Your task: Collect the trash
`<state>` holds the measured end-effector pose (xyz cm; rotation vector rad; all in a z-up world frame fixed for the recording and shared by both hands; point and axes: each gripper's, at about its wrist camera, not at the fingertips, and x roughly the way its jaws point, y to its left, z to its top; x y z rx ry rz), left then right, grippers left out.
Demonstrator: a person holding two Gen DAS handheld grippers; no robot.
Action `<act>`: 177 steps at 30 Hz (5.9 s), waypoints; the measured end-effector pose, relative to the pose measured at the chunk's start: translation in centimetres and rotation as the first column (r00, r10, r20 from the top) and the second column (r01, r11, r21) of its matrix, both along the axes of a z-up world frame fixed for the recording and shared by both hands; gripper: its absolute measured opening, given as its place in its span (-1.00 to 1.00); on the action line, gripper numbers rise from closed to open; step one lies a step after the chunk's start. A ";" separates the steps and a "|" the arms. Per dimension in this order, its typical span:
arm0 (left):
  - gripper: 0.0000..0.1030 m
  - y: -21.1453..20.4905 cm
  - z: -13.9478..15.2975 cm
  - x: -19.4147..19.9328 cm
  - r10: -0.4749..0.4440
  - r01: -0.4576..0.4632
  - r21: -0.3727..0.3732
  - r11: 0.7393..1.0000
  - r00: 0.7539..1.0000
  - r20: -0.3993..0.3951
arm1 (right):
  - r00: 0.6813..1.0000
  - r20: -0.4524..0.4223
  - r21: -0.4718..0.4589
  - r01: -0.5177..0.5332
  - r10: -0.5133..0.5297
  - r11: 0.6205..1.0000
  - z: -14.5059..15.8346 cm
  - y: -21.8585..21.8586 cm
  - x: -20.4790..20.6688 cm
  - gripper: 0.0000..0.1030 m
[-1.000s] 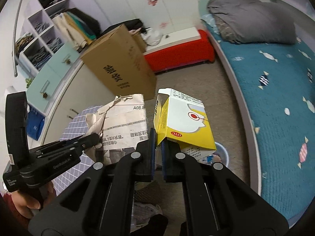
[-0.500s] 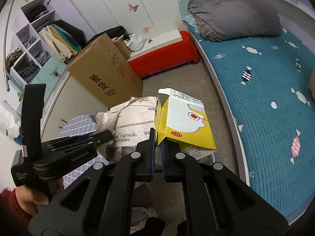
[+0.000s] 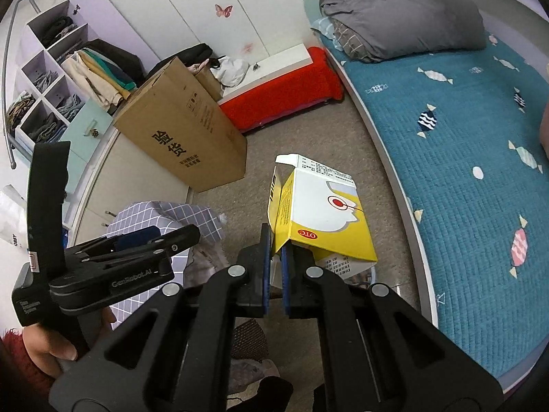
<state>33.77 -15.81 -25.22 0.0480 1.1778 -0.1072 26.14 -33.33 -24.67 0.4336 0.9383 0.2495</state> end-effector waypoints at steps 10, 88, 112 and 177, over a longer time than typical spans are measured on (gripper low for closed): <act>0.29 1.4 0.7 -0.4 0.032 -0.032 0.001 0.999 0.999 0.016 | 0.999 -0.003 0.009 -0.041 0.041 0.999 -0.1 1.6 0.3 -0.89; 0.75 14.5 23.1 -33.0 0.044 -0.028 -0.036 0.999 0.793 0.608 | 0.830 0.557 -0.156 0.148 -0.037 0.977 19.7 13.9 -30.3 0.59; 0.76 13.9 23.3 -33.6 0.027 -0.010 -0.032 0.999 0.789 0.614 | 0.837 0.544 -0.131 0.147 -0.053 0.980 19.6 13.6 -30.8 0.60; 0.76 15.8 22.1 -31.4 0.020 -0.010 -0.021 1.000 0.809 0.587 | 0.859 0.510 -0.132 0.129 -0.044 0.983 18.5 16.1 -28.3 0.62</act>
